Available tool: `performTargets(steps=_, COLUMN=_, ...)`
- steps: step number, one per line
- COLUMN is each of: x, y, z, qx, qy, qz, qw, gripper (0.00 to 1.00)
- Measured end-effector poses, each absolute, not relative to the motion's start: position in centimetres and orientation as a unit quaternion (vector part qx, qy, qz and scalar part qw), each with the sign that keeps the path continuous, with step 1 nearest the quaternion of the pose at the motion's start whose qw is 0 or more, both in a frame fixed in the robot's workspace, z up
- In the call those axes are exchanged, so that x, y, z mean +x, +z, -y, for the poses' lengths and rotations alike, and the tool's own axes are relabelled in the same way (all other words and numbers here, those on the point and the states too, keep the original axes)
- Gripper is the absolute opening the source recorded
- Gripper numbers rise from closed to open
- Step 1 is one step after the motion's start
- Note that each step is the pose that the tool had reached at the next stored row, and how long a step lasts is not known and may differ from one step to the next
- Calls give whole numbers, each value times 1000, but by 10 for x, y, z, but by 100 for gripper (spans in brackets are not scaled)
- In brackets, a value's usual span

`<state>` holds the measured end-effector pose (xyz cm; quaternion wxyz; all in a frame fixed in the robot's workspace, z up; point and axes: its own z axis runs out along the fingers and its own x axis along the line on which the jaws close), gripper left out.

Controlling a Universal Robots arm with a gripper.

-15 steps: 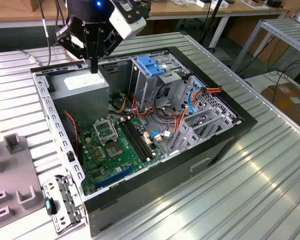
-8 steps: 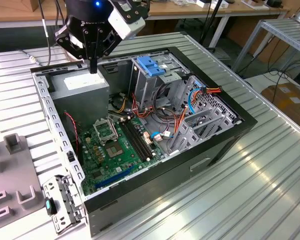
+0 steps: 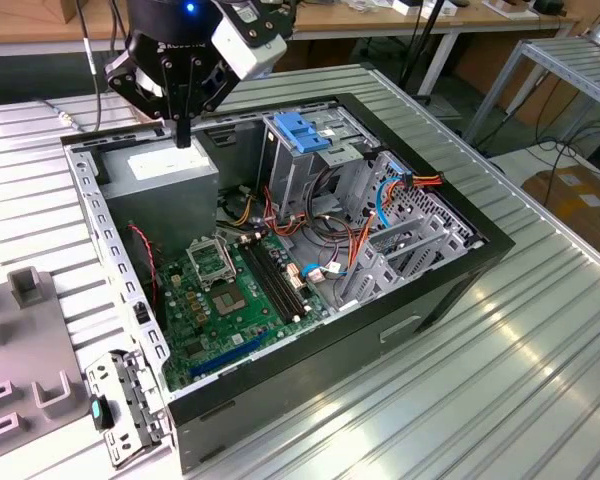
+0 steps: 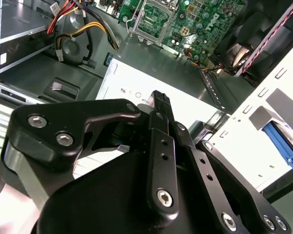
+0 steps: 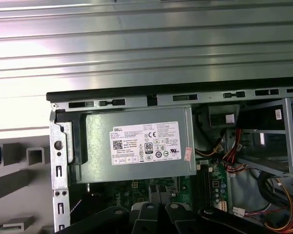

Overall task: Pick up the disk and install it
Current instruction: 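Reach for the disk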

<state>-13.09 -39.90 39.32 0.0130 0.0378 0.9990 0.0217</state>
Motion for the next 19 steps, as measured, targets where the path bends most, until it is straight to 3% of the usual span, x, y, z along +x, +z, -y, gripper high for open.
performTargets(steps=19, x=-153, y=393, z=399, qx=38, qy=22, qz=-999, qw=13, gripper=11)
